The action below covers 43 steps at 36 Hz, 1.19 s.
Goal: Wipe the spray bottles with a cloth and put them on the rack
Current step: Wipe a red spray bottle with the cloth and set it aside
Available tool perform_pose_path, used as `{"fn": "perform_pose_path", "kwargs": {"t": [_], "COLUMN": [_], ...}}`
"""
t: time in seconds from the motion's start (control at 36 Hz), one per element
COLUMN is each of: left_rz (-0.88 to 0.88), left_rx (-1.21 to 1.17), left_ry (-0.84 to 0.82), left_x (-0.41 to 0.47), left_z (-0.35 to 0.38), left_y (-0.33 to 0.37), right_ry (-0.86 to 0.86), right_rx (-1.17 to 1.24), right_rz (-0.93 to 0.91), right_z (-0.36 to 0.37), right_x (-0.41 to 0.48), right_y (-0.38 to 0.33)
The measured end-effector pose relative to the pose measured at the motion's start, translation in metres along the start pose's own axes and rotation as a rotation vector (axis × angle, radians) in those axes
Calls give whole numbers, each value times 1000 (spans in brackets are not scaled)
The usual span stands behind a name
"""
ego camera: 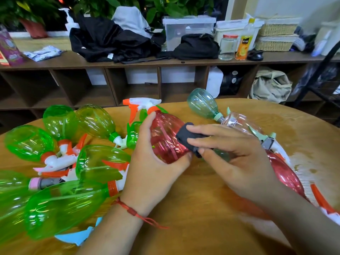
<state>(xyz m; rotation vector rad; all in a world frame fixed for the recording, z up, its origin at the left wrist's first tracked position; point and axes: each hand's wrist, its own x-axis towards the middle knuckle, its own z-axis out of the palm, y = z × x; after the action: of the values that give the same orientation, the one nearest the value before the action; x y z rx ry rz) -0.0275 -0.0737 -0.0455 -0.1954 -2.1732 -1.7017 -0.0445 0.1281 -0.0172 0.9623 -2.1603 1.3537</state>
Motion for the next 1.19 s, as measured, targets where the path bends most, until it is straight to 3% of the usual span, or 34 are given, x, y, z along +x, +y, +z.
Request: {"fn": "perform_pose_path", "kwargs": {"t": [0.11, 0.33, 0.44, 0.64, 0.86, 1.0, 1.19], "left_rz": [10, 124, 181, 266, 126, 39, 17], "left_rx": [-16, 43, 110, 415, 276, 92, -89], "left_ry": [-53, -307, -361, -275, -100, -16, -100], "left_x": [0, -12, -12, -9, -5, -1, -3], "left_z": [-3, 1, -1, 4, 2, -2, -2], "left_y": [2, 15, 17, 10, 2, 2, 4], "right_ry": [14, 139, 154, 108, 17, 7, 49], "right_rx": [66, 505, 611, 344, -15, -38, 48], "right_rz": [56, 320, 325, 273, 23, -33, 14], "right_z": [0, -8, -10, -6, 4, 1, -1], "right_x": [1, 7, 8, 5, 1, 1, 1], "right_y": [1, 3, 3, 9, 2, -2, -6]}}
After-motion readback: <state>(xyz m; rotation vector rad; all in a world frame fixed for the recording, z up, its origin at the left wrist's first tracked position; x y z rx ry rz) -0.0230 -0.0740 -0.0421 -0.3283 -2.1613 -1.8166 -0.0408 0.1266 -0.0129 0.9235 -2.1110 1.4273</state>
